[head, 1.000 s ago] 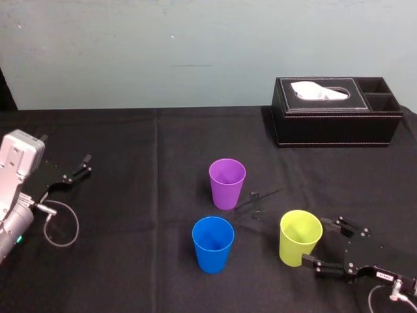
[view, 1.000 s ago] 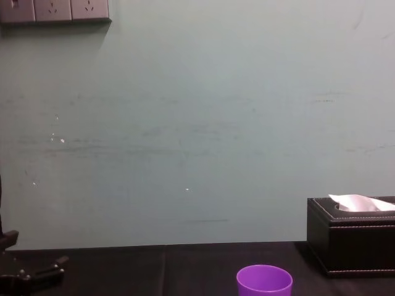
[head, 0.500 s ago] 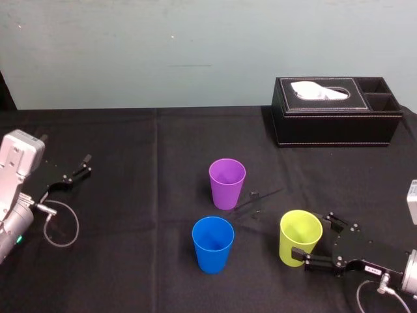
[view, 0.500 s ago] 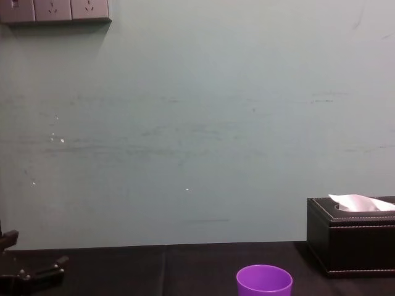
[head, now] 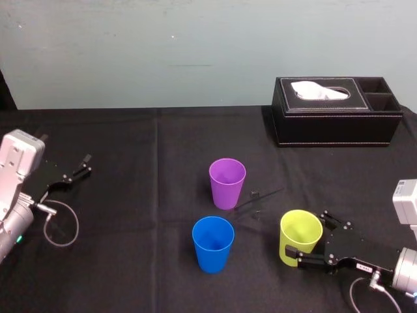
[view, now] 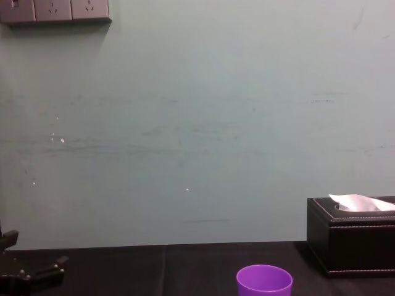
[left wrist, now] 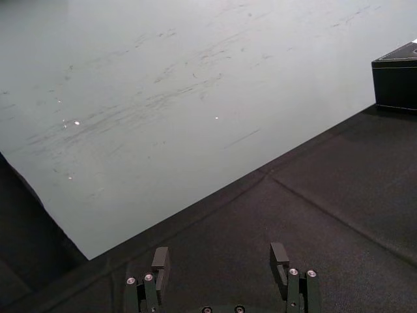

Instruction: Stack the three plastic cups sequentially using one hand.

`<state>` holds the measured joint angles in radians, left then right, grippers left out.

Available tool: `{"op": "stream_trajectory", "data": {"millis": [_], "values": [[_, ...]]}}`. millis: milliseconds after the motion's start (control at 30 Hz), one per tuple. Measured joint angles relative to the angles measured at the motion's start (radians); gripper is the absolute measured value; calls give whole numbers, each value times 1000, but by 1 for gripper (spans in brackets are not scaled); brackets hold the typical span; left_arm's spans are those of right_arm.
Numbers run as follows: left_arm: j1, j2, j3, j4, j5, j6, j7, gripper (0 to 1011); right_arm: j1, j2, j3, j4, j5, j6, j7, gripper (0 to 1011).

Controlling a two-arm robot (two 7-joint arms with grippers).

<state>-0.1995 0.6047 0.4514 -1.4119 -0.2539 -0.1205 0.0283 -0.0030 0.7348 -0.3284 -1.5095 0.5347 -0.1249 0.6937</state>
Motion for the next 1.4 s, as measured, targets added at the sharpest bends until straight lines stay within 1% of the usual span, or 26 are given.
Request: {"op": "stream_trajectory", "data": {"millis": [200, 300, 333, 367, 400, 433, 467, 567, 933, 1233, 1367, 1400], "values": [[0, 0, 0, 0, 0, 0, 0, 1011, 0, 1, 0, 0, 2, 0, 1, 994], [0, 0, 0, 0, 0, 0, 0, 1011, -1, 1, 1, 0, 2, 0, 1, 947], [0, 0, 0, 0, 0, 0, 0, 1011, -1, 1, 1, 0, 3, 0, 1, 907], [0, 0, 0, 0, 0, 0, 0, 1011, -1, 2, 1, 0, 3, 0, 2, 907], [0, 0, 0, 0, 0, 0, 0, 1012, -1, 2, 1, 0, 3, 0, 2, 872], [0, 0, 0, 0, 0, 0, 0, 1012, -1, 2, 1, 0, 4, 0, 2, 863], [0, 0, 0, 0, 0, 0, 0, 1011, -1, 2, 1, 0, 4, 0, 2, 809], [0, 0, 0, 0, 0, 0, 0, 1011, -1, 2, 1, 0, 5, 0, 4, 782], [0, 0, 0, 0, 0, 0, 0, 1012, -2, 3, 2, -1, 6, 0, 5, 736], [0, 0, 0, 0, 0, 0, 0, 1011, -2, 3, 2, -1, 7, 0, 6, 735], [0, 0, 0, 0, 0, 0, 0, 1011, -24, 9, 15, -34, 7, 1, -12, 735], [0, 0, 0, 0, 0, 0, 0, 1011, -35, 14, 24, -52, 8, 2, -24, 735]]}}
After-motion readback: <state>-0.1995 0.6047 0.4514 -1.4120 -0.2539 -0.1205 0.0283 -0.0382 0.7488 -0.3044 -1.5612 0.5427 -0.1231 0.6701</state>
